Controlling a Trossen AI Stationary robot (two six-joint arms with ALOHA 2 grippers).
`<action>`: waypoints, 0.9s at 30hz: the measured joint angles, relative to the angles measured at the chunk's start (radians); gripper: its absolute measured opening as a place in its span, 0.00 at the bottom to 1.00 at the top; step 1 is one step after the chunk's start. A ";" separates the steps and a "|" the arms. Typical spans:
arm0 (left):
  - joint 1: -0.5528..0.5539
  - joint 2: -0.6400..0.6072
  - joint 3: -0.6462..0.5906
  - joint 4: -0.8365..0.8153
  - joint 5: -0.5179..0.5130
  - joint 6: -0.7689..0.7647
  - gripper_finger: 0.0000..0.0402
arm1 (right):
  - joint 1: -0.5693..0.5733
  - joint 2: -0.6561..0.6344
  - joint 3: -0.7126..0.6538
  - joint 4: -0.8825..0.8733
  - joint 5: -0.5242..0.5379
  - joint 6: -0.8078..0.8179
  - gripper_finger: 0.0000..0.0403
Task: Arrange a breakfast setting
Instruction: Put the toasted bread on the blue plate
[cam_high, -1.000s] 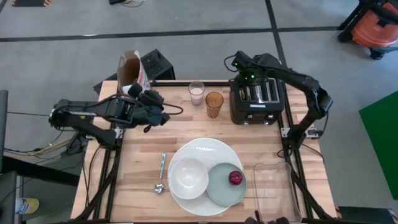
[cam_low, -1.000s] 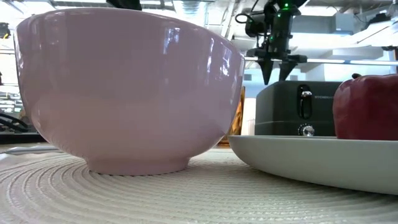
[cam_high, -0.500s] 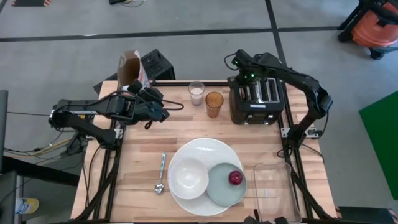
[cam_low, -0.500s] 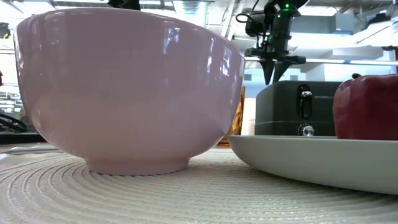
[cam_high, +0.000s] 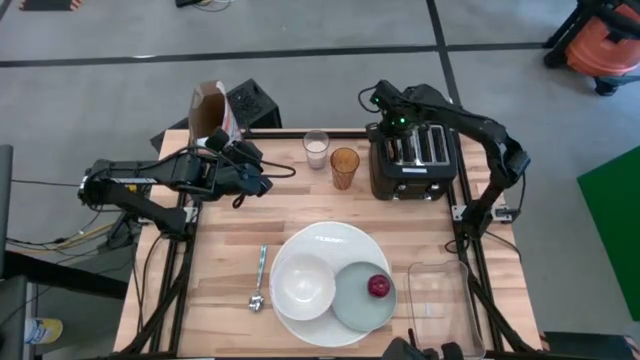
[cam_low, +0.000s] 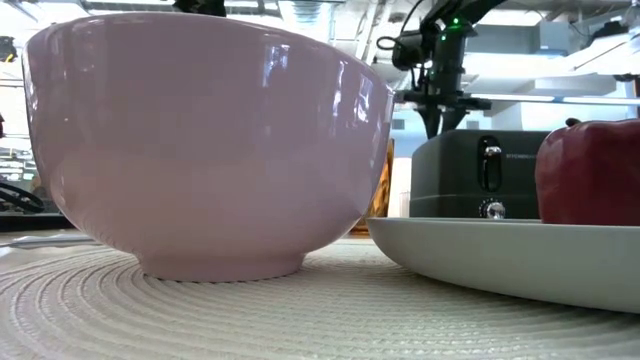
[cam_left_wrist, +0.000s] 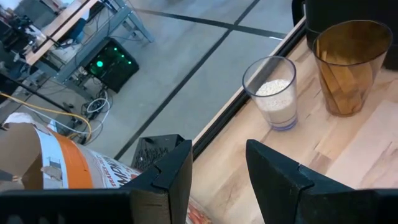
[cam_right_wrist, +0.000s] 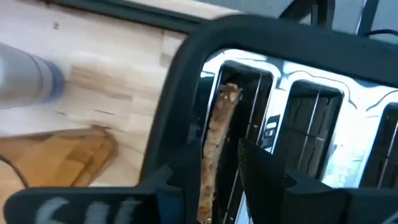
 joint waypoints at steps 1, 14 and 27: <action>0.000 0.000 0.000 0.000 0.007 0.000 0.35 | 0.004 0.003 0.000 0.003 0.000 0.000 0.32; 0.001 0.000 0.000 0.000 0.022 0.000 0.35 | 0.008 0.101 0.004 -0.032 0.008 -0.023 0.32; 0.001 0.000 0.000 0.000 0.022 -0.001 0.35 | -0.007 0.098 0.000 -0.028 -0.016 -0.032 0.25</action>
